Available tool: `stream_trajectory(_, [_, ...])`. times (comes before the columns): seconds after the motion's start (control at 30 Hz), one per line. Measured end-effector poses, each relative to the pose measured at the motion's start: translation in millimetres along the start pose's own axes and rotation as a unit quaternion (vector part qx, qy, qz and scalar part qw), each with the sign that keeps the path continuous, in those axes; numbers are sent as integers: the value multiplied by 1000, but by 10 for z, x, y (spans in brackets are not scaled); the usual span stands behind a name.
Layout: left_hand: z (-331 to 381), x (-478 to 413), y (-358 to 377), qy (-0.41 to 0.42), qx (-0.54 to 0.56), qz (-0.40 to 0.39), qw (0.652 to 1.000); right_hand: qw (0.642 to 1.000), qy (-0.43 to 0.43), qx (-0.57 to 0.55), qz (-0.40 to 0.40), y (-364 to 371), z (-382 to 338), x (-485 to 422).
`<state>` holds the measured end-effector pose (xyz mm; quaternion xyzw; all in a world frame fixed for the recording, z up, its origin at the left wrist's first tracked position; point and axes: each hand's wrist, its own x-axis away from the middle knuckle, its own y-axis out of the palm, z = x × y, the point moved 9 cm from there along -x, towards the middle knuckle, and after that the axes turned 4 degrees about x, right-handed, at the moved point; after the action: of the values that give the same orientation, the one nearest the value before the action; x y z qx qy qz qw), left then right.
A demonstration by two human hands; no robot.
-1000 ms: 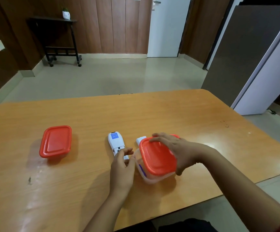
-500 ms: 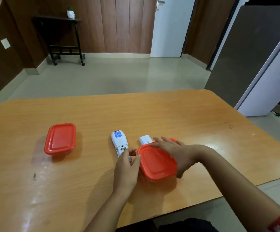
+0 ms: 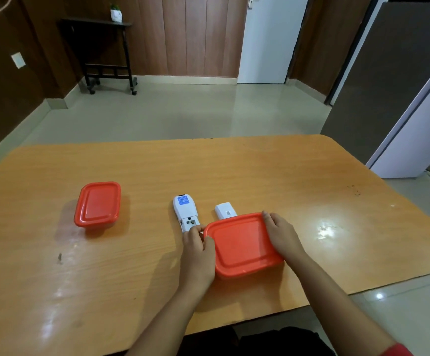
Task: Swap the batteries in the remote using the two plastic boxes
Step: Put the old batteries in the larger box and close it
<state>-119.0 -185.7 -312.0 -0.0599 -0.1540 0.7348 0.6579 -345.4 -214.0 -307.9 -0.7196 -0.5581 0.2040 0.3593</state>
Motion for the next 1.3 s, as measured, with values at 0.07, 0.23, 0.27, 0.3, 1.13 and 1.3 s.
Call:
stream_trajectory(0.07, [-35,48,-14,-14,-9,22,1000,1000,11,-10,0,48,34,68])
stream_trajectory(0.23, [-182,198,-3,-58,73,72,993,998,34,-61,-3,78,147,148])
stream_trajectory(0.27, [-229,206,4,-72,92,80,990,997,39,-71,-7,84,157,148])
stream_trajectory(0.3, [-250,213,5,-81,104,85,988,996,39,-77,-9,88,164,145])
stream_trajectory(1.13, [-290,735,-265,-100,84,69,989,970,155,-189,-15,-43,439,825])
stream_trajectory(1.3, [-83,798,-1,-45,107,35,993,916,145,-373,-41,44,317,1012])
